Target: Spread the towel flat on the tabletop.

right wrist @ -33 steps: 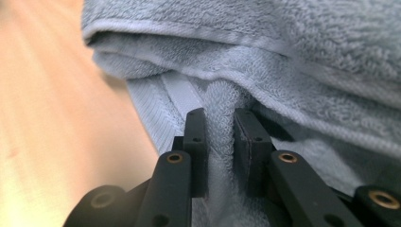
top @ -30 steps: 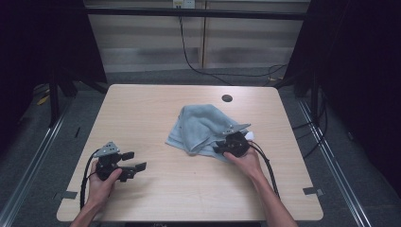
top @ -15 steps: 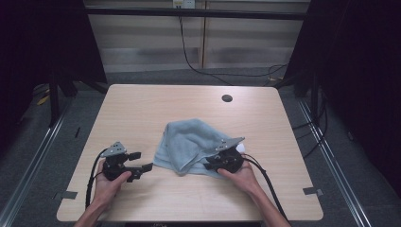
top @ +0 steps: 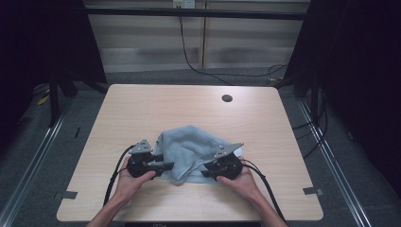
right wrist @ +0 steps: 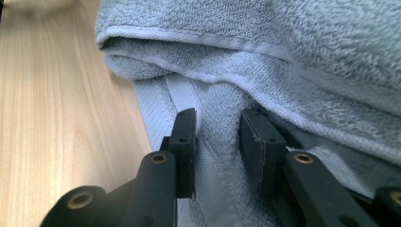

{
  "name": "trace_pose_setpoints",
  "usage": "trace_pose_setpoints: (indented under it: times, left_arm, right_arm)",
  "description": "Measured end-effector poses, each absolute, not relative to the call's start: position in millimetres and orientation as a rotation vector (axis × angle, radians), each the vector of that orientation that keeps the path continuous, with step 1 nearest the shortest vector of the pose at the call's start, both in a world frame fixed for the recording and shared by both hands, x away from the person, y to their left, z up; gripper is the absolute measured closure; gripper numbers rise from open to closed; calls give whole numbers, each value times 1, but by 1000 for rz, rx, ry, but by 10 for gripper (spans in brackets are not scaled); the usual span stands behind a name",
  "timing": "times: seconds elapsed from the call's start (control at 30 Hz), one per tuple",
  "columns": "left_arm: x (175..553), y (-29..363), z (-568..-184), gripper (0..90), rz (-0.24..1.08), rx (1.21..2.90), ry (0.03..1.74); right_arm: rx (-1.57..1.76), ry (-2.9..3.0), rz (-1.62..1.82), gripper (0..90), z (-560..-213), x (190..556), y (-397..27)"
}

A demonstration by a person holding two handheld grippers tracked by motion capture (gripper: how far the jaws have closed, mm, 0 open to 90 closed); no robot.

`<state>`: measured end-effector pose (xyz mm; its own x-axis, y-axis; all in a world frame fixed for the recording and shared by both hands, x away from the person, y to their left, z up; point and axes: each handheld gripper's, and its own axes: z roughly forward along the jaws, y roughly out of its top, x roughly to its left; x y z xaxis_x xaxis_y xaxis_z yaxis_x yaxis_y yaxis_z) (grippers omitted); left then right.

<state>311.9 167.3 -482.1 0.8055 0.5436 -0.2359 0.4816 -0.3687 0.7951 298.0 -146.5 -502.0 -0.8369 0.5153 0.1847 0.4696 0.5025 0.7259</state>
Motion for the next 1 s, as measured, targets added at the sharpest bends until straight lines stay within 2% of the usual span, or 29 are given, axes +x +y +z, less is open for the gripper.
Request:
trace_pose_setpoints:
  times: [0.03, 0.1, 0.23, 0.33, 0.37, 0.43, 0.47, 0.5, 0.63, 0.83, 0.93, 1.0]
  left_arm:
    - [313, 168, -484, 616, 72, 2029, 763]
    - [316, 177, -481, 705, 58, 1987, 781]
    - [317, 185, -474, 719, 67, 1941, 787]
    - [317, 192, -467, 735, 71, 1899, 795]
    - [317, 196, -462, 735, 73, 1872, 797]
    - [317, 198, -461, 735, 68, 1863, 800]
    - [318, 199, -460, 735, 58, 1859, 800]
    - [318, 199, -460, 735, 58, 1858, 802]
    - [320, 195, -454, 740, 54, 1837, 794]
    - [334, 189, -456, 740, 47, 1800, 828]
    - [337, 188, -468, 701, 66, 1845, 858]
    - [339, 190, -473, 655, 57, 1850, 875]
  right_arm:
    - [877, 2674, 1265, 694, -502, 298, -146]
    - [884, 2662, 1276, 721, -499, 298, -149]
    - [887, 2635, 1316, 712, -495, 297, -150]
    - [893, 2589, 1362, 810, -486, 297, -156]
    - [896, 2580, 1376, 810, -484, 298, -159]
    - [900, 2568, 1376, 792, -481, 298, -160]
    - [900, 2552, 1376, 749, -478, 298, -162]
    - [915, 2505, 1423, 657, -472, 300, -166]
    - [909, 2506, 1423, 615, -467, 304, -168]
    - [910, 2566, 1288, 519, -491, 317, -156]
    - [922, 2510, 1270, 455, -497, 320, -155]
    - [911, 2507, 1227, 450, -503, 321, -153]
